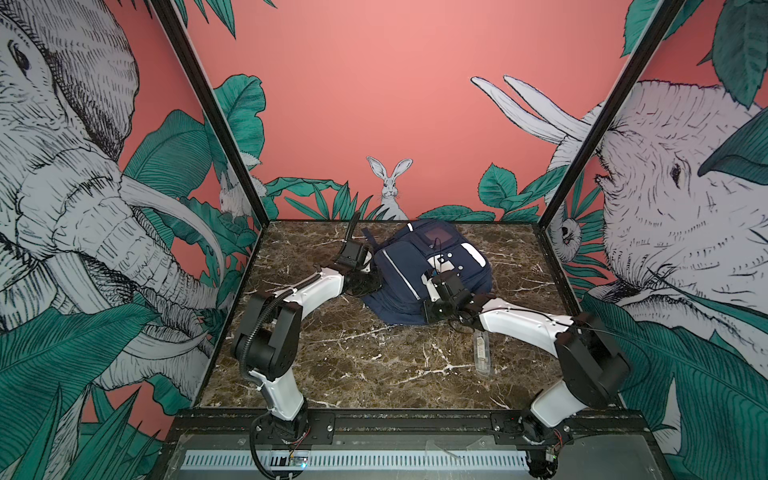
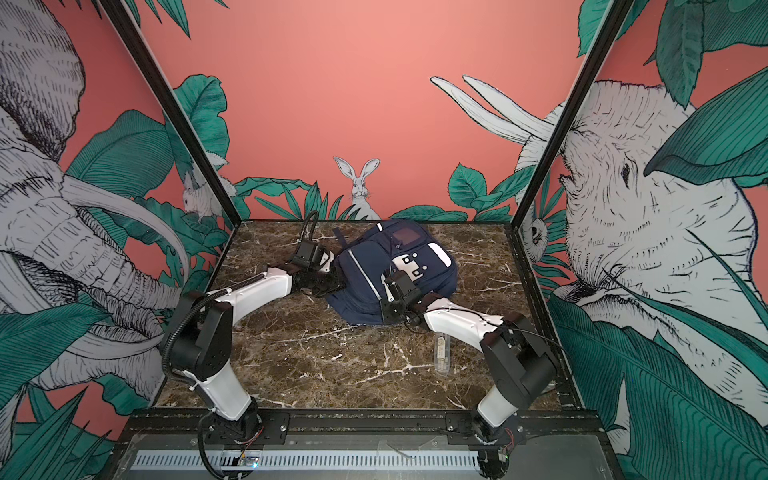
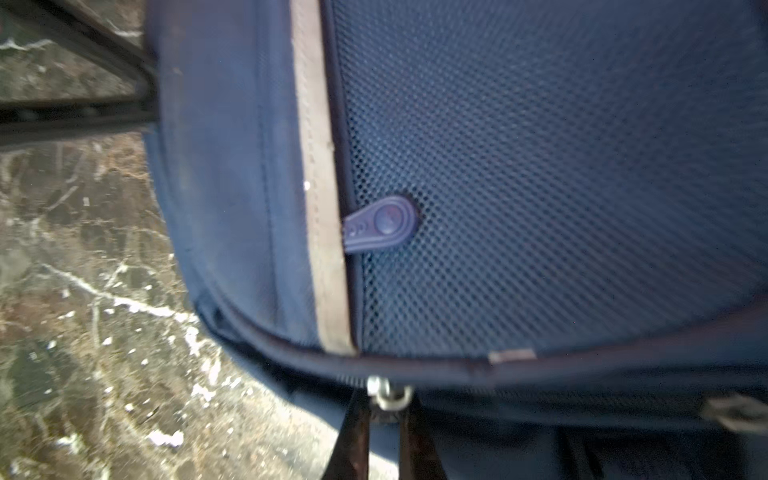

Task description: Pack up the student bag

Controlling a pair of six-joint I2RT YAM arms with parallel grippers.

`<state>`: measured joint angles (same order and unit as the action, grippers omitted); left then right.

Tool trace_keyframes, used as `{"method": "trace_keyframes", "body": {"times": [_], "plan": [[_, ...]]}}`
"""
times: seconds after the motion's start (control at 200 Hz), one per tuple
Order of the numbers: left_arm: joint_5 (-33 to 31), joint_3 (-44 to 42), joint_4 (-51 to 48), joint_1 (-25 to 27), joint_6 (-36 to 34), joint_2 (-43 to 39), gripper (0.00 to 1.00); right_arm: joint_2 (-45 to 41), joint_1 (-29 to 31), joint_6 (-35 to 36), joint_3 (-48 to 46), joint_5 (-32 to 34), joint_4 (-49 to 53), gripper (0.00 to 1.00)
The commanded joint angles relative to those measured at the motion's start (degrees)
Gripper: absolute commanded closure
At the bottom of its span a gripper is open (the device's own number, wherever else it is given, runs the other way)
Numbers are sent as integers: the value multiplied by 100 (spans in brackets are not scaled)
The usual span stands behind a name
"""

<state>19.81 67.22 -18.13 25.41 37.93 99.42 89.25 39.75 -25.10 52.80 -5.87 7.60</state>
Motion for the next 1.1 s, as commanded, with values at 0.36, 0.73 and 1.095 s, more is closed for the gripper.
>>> {"method": "trace_keyframes", "body": {"times": [0.36, 0.73, 1.095], "plan": [[111, -127, 292, 86, 416, -344, 100, 530, 397, -479, 264, -806, -185, 98], [3, -187, 152, 175, 329, -519, 100, -87, 455, -340, 196, 262, 287, 66], [68, -335, 252, 266, 424, -555, 100, 28, -2, -230, 165, 482, 358, 58]]}}
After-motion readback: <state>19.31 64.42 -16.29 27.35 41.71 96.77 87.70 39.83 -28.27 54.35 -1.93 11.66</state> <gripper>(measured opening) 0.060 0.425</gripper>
